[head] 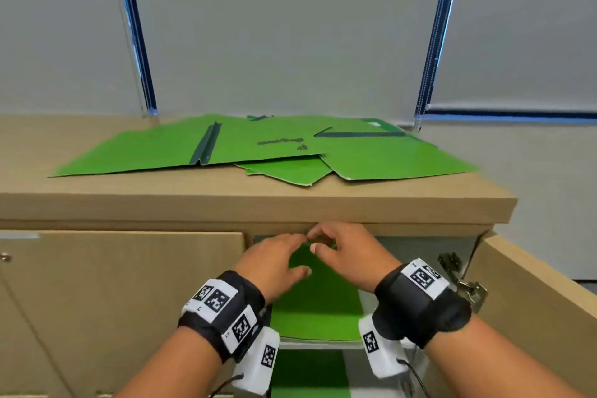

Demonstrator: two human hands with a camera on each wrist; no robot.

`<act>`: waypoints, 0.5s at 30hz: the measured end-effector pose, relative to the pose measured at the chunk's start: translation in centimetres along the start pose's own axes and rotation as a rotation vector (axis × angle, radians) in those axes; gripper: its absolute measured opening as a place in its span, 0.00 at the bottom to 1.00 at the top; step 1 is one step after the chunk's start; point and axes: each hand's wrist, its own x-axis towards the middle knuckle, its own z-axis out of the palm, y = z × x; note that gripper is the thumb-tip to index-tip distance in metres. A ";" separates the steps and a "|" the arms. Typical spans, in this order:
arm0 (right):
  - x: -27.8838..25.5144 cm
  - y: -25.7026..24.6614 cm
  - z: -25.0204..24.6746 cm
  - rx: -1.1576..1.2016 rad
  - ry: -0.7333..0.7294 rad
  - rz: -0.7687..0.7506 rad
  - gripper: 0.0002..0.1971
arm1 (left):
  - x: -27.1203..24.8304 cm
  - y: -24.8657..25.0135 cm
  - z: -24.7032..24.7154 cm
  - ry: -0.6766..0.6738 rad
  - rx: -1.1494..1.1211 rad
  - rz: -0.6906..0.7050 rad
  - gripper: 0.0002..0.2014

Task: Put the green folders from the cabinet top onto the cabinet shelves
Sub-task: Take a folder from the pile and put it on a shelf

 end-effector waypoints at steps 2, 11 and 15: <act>0.3 -1.5 -1.8 0.035 -0.009 -0.005 0.10 | -0.3 0.9 -2.6 0.019 0.006 0.006 0.25; 2.2 -4.2 -8.0 0.015 0.151 0.024 0.10 | 4.7 1.0 -11.2 0.192 0.126 -0.090 0.25; 2.3 -3.5 -8.3 0.056 0.114 0.064 0.10 | 7.5 -2.4 -12.8 -0.044 0.309 -0.339 0.38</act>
